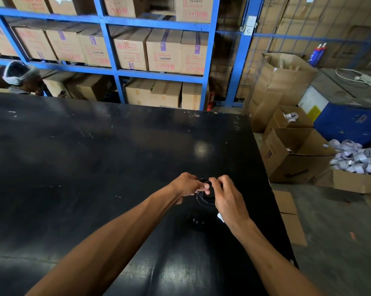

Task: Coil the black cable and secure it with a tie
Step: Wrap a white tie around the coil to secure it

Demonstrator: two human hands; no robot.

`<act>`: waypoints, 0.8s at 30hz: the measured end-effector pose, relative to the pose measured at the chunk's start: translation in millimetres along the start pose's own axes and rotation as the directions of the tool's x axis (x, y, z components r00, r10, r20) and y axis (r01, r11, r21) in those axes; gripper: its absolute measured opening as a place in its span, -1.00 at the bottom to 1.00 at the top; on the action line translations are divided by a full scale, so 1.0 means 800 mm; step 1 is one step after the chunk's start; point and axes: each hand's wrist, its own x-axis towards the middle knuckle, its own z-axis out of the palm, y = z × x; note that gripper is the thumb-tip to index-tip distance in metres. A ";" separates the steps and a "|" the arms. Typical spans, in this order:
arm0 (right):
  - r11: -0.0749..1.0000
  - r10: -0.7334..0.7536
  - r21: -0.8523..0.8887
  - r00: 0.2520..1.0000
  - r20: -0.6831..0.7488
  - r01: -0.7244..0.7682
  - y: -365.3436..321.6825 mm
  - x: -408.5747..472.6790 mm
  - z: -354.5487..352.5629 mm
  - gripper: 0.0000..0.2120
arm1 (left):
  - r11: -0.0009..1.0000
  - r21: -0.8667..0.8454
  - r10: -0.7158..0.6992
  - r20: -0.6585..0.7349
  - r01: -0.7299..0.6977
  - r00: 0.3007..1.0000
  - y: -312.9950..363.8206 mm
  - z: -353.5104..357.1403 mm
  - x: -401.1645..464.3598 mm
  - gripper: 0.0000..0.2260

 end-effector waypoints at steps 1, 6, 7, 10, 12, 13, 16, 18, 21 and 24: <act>1.000 -0.005 -0.004 1.000 -0.008 0.005 0.001 0.000 -0.001 -0.45 | 0.999 -0.023 -0.032 0.020 0.032 0.999 0.005 -0.001 -0.001 -0.86; 1.000 -0.010 -0.021 1.000 -0.014 0.010 0.004 0.000 -0.007 -0.38 | 0.970 -0.136 -0.176 0.185 0.203 0.967 0.028 -0.008 -0.010 -0.95; 1.000 -0.011 -0.023 1.000 -0.018 0.010 0.004 0.000 -0.008 -0.38 | 0.970 -0.132 -0.178 0.201 0.206 0.963 0.030 -0.009 -0.011 -0.96; 1.000 -0.016 -0.018 0.999 -0.040 0.015 0.003 0.003 -0.011 -0.42 | 0.977 -0.138 -0.137 0.185 0.163 0.973 0.031 -0.009 -0.011 -0.96; 1.000 -0.012 0.000 0.999 -0.042 0.012 0.005 0.006 -0.013 -0.47 | 0.988 -0.111 -0.093 0.101 0.104 0.991 0.028 -0.008 -0.009 -0.95; 1.000 -0.011 0.015 0.999 -0.038 0.011 0.007 0.008 -0.014 -0.51 | 0.995 -0.073 -0.067 0.044 0.070 0.997 0.026 -0.008 -0.008 -0.94; 0.998 -0.036 0.040 0.999 -0.022 0.037 0.015 0.016 -0.017 -0.67 | 0.999 0.027 0.022 -0.078 -0.020 0.997 0.023 -0.008 -0.011 -0.94; 0.998 -0.043 0.055 0.999 0.015 0.042 0.019 0.024 -0.025 -0.78 | 0.993 0.084 0.085 -0.094 -0.077 0.992 0.022 -0.007 -0.012 -0.94; 0.997 -0.032 0.078 0.997 0.066 0.027 0.021 0.037 -0.040 -0.90 | 0.977 0.151 0.164 -0.083 -0.150 0.983 0.025 -0.008 -0.016 -0.90; 0.992 -0.032 0.121 0.997 0.073 0.023 0.021 0.044 -0.057 -0.93 | 0.950 0.245 0.216 -0.060 -0.196 0.975 0.035 -0.012 -0.020 -0.86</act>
